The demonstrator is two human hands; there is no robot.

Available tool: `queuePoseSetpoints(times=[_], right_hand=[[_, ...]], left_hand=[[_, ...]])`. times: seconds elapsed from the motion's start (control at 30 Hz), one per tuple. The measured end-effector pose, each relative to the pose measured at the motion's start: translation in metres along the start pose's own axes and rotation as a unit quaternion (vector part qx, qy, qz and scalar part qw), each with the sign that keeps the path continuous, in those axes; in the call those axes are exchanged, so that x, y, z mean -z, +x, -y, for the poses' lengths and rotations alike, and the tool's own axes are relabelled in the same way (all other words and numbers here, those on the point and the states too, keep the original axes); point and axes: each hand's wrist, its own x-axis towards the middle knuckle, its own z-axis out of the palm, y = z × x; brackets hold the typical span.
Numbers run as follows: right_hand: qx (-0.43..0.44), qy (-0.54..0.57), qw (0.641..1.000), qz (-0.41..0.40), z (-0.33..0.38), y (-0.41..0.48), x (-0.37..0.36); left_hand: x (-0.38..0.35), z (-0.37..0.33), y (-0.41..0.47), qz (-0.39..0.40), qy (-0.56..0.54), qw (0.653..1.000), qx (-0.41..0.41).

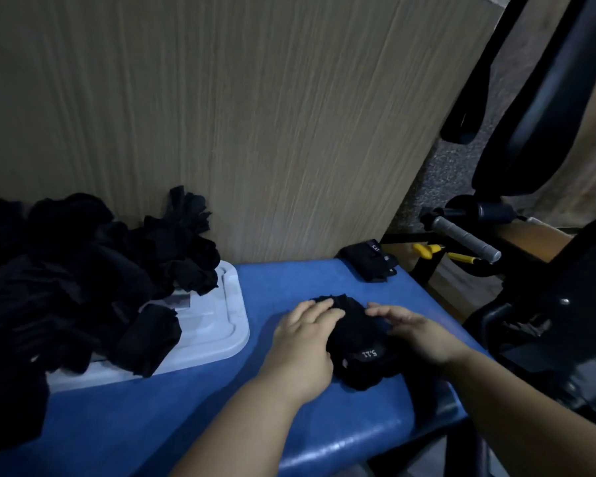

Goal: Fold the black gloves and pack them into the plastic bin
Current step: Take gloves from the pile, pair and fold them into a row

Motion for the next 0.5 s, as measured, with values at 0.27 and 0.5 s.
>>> queuePoseSetpoints(times=[0.27, 0.5], right_hand=[[0.064, -0.196, 0.975, 0.083, -0.01, 0.005, 0.023], [0.155, -0.23, 0.958, 0.072, -0.02, 0.007, 0.018]], left_hand=[[0.002, 0.008, 0.008, 0.035, -0.058, 0.998, 0.012], [-0.004, 0.012, 0.016, 0.01, -0.066, 0.996, 0.059]])
